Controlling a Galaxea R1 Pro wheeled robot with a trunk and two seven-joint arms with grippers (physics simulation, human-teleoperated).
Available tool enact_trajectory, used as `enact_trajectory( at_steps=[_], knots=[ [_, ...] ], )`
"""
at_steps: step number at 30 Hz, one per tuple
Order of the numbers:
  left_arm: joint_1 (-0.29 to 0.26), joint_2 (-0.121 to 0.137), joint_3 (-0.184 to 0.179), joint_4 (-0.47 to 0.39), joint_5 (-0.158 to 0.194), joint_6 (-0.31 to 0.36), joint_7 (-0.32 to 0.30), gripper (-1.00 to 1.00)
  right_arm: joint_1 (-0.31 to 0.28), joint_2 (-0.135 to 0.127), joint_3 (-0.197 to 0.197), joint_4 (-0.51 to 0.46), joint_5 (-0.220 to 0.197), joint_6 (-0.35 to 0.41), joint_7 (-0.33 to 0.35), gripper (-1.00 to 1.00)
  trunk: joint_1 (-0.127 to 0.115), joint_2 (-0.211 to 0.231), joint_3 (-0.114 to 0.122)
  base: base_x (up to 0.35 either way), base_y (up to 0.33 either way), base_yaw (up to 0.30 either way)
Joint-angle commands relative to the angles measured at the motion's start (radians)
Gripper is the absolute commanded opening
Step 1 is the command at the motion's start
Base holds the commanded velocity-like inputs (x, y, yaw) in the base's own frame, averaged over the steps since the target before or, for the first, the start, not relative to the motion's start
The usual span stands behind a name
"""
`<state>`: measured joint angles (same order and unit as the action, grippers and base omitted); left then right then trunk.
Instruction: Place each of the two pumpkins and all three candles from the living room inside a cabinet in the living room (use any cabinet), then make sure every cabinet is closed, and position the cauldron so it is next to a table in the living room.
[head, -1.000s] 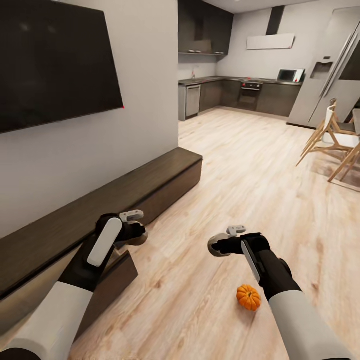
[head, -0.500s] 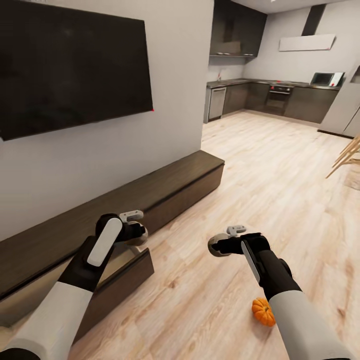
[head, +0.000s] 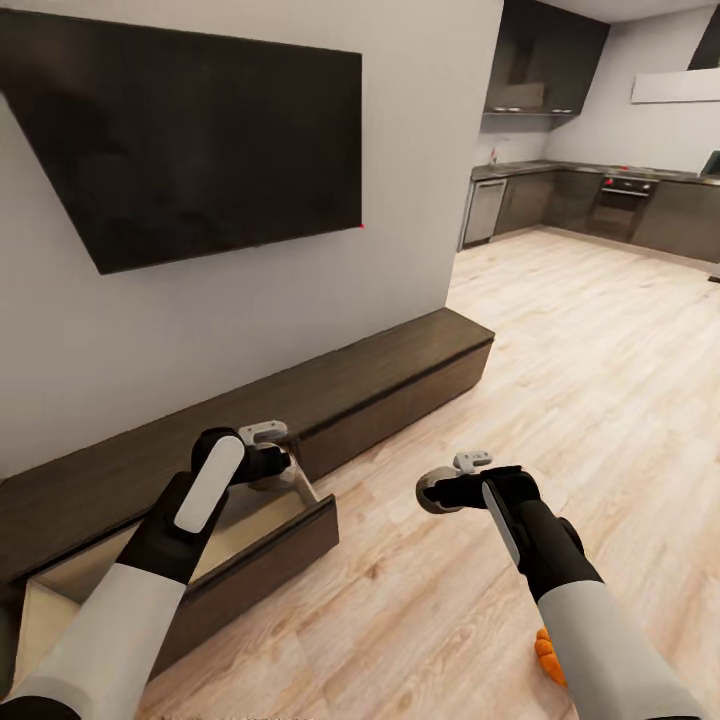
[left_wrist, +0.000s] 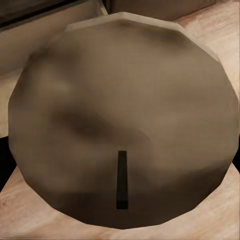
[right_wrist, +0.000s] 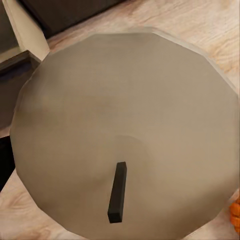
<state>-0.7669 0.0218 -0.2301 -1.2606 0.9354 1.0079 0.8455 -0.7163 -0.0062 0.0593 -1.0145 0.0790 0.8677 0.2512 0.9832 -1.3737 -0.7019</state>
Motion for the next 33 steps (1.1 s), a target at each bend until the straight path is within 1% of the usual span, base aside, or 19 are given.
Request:
enact_trajectory(
  at_steps=[1, 7, 14, 15, 16, 19, 25, 33],
  knots=[
    [0.0, 0.001, 0.0, -0.002, -0.001, 0.0, 0.0, -1.0, 0.0, 0.0, 0.0, 0.0, -0.005, 0.0, -0.001, -1.0, -0.004, 0.007, 0.003, 0.0, 0.0, 0.287],
    [0.0, -0.001, 0.0, 0.0, -0.001, 0.0, 0.0, -1.0, 0.0, 0.002, 0.001, 0.001, -0.005, -0.001, -0.001, -1.0, -0.027, 0.049, 0.022, 0.0, 0.0, 0.287],
    [0.0, 0.004, 0.001, -0.004, -0.001, 0.0, 0.0, -1.0, 0.0, 0.002, 0.001, 0.001, -0.005, -0.002, -0.002, -1.0, -0.054, 0.098, 0.044, 0.0, 0.0, 0.287],
    [0.0, 0.004, 0.019, -0.005, -0.001, 0.0, 0.0, -1.0, 0.0, 0.002, 0.001, 0.001, -0.005, -0.003, -0.002, -1.0, -0.058, 0.105, 0.047, 0.0, 0.0, 0.287],
    [0.0, 0.004, 0.029, -0.005, -0.001, 0.0, 0.0, -1.0, 0.0, 0.002, 0.001, 0.001, -0.005, -0.003, -0.001, -1.0, -0.061, 0.112, 0.05, 0.0, 0.0, 0.287],
    [0.0, 0.002, 0.036, -0.005, -0.001, 0.0, 0.0, -1.0, 0.0, 0.002, 0.001, 0.001, -0.005, -0.004, -0.002, -1.0, -0.073, 0.133, 0.06, 0.0, 0.0, 0.287],
    [0.0, 0.004, 0.04, -0.006, 0.0, 0.0, 0.0, -1.0, 0.0, 0.002, 0.001, 0.002, -0.007, -0.004, -0.002, -1.0, -0.073, 0.133, 0.06, 0.0, 0.0, 0.287],
    [0.001, 0.001, 0.04, -0.007, -0.001, -0.002, 0.0, -1.0, 0.0, 0.002, 0.002, 0.002, -0.008, -0.004, -0.003, -1.0, -0.073, 0.133, 0.06, 0.0, 0.0, 0.287]
  ],
)
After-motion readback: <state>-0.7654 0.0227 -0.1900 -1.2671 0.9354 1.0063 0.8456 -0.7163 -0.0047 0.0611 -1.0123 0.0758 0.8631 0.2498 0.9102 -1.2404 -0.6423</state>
